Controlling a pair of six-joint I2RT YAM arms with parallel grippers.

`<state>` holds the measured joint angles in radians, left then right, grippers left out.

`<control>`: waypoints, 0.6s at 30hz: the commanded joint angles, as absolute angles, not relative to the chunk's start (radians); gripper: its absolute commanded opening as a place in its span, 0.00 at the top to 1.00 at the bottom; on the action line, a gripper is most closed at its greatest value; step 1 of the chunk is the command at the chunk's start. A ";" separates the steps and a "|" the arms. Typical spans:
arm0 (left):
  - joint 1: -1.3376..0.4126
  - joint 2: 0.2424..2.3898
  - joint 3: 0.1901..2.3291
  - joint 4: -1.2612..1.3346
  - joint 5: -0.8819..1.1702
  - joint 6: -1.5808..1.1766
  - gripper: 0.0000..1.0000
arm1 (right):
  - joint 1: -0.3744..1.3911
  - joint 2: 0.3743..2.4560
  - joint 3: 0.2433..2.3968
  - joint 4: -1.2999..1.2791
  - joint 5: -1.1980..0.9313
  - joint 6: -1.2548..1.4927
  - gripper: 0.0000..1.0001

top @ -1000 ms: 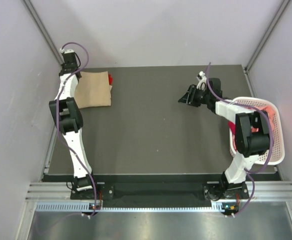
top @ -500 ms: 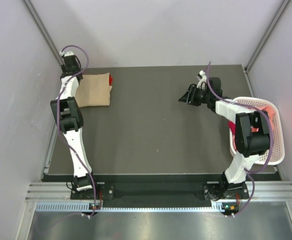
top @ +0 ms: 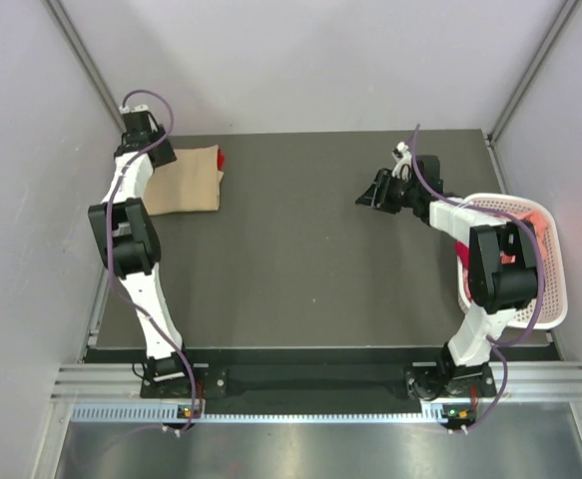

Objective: Fold and stack the t-shirts
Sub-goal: Neatly place the folded tshirt to the corner

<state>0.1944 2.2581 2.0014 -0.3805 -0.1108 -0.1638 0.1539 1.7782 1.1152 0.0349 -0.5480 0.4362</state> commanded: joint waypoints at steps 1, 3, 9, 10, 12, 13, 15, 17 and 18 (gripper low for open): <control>0.189 2.119 1.875 -0.379 0.122 -0.212 0.43 | 0.147 1.755 1.143 0.060 -0.571 0.410 0.55; 0.190 2.095 1.812 -0.350 0.256 -0.216 0.44 | 0.149 1.752 1.137 0.060 -0.583 0.411 0.55; 0.195 2.144 1.808 -0.325 0.531 -0.276 0.46 | 0.149 1.756 1.134 0.077 -0.598 0.419 0.55; 0.192 2.157 1.818 -0.324 0.549 -0.285 0.47 | 0.149 1.758 1.135 0.075 -0.598 0.419 0.55; 0.192 2.195 1.835 -0.318 0.561 -0.304 0.47 | 0.149 1.759 1.135 0.080 -0.601 0.420 0.55; 0.189 2.195 1.835 -0.310 0.563 -0.310 0.47 | 0.147 1.764 1.135 0.080 -0.601 0.420 0.55; 0.190 2.226 1.842 -0.304 0.578 -0.325 0.47 | 0.147 1.764 1.138 0.081 -0.601 0.422 0.55; 0.187 2.249 1.848 -0.302 0.597 -0.327 0.47 | 0.147 1.770 1.140 0.081 -0.598 0.420 0.55; 0.184 2.253 1.847 -0.302 0.597 -0.321 0.48 | 0.149 1.773 1.143 0.078 -0.598 0.417 0.55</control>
